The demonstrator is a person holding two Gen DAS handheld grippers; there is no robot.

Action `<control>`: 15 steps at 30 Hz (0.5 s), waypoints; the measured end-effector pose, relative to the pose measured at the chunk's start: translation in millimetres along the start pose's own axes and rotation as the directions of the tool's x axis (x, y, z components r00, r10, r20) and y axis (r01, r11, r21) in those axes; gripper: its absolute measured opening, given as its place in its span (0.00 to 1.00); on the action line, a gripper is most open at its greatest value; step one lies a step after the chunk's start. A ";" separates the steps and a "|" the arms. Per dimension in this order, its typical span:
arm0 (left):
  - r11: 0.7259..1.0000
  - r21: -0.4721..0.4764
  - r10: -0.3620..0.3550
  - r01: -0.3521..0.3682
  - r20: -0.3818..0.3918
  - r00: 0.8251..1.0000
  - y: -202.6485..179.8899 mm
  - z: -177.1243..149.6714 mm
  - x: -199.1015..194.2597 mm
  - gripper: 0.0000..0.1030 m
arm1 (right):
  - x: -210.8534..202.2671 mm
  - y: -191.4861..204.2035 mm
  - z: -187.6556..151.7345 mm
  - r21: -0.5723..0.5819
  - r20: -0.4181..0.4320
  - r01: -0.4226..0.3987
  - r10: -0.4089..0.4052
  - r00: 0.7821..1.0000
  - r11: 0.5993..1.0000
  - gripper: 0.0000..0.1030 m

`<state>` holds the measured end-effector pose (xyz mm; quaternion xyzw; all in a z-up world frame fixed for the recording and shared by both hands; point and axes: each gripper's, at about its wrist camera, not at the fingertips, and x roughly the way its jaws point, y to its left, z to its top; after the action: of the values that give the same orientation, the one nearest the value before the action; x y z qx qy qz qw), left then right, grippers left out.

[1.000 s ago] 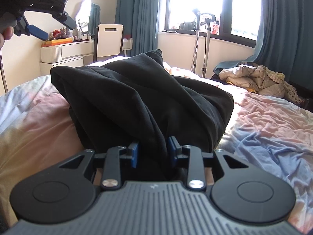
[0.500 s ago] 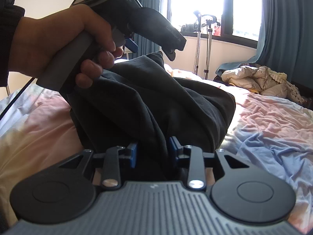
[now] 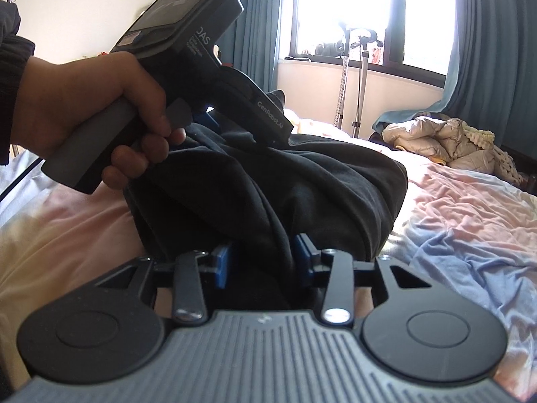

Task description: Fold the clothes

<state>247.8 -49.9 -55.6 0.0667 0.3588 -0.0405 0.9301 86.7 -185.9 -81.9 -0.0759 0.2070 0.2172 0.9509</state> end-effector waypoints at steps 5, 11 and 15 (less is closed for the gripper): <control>1.000 0.008 0.015 -0.015 -0.030 0.999 -5.2 19.4 11.7 0.86 | 0.1 -1.5 -0.4 0.005 0.002 0.000 0.000 1.000 1.000 0.42; 0.997 -0.008 0.075 -0.075 -0.038 0.996 -18.2 52.7 35.8 0.85 | 0.9 -1.5 2.5 0.002 -0.004 0.005 -0.005 1.000 1.000 0.42; 0.990 -0.064 0.122 -0.127 -0.077 0.990 -18.5 66.8 64.2 0.88 | 1.2 -1.1 4.4 -0.006 -0.002 0.005 -0.005 1.000 1.000 0.42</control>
<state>337.2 -80.2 -51.6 0.0585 0.3889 0.0325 0.9188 89.8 -185.4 -78.4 -0.0792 0.2070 0.2155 0.9510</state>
